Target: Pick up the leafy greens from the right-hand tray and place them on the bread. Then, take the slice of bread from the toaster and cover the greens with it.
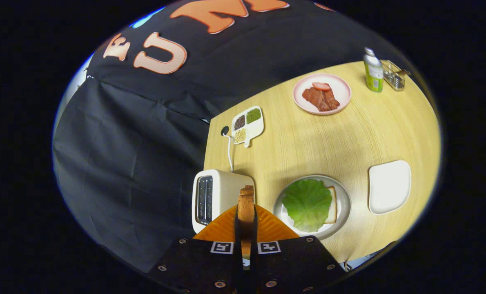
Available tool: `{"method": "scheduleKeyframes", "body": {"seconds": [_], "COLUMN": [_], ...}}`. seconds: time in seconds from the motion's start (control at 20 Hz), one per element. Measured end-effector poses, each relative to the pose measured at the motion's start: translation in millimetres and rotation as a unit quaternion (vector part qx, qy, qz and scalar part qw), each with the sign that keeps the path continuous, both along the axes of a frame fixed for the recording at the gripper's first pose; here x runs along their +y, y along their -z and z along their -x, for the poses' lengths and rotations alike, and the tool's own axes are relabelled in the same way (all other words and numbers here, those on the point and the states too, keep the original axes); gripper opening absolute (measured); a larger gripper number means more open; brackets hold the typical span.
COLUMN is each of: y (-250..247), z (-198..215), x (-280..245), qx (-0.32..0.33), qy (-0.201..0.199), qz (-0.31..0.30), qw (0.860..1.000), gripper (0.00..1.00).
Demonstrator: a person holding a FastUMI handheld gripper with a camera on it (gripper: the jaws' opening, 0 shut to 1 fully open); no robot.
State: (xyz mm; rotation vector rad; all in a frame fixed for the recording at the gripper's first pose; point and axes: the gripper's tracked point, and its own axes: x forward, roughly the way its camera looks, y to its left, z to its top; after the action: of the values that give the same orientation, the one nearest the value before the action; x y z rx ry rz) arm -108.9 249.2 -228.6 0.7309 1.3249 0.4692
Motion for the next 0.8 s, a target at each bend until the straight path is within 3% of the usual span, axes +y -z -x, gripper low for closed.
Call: {"method": "scheduleKeyframes", "body": {"seconds": [0.5,0.8], "y": [83.0,108.0], "z": [42.2,37.1], "x": [-19.4,-24.6], "qx": [0.05,0.021], "qy": [0.009,0.019], "qz": [-0.06,-0.074], "qw": [0.997,0.997], "gripper": [0.07,0.07]}}
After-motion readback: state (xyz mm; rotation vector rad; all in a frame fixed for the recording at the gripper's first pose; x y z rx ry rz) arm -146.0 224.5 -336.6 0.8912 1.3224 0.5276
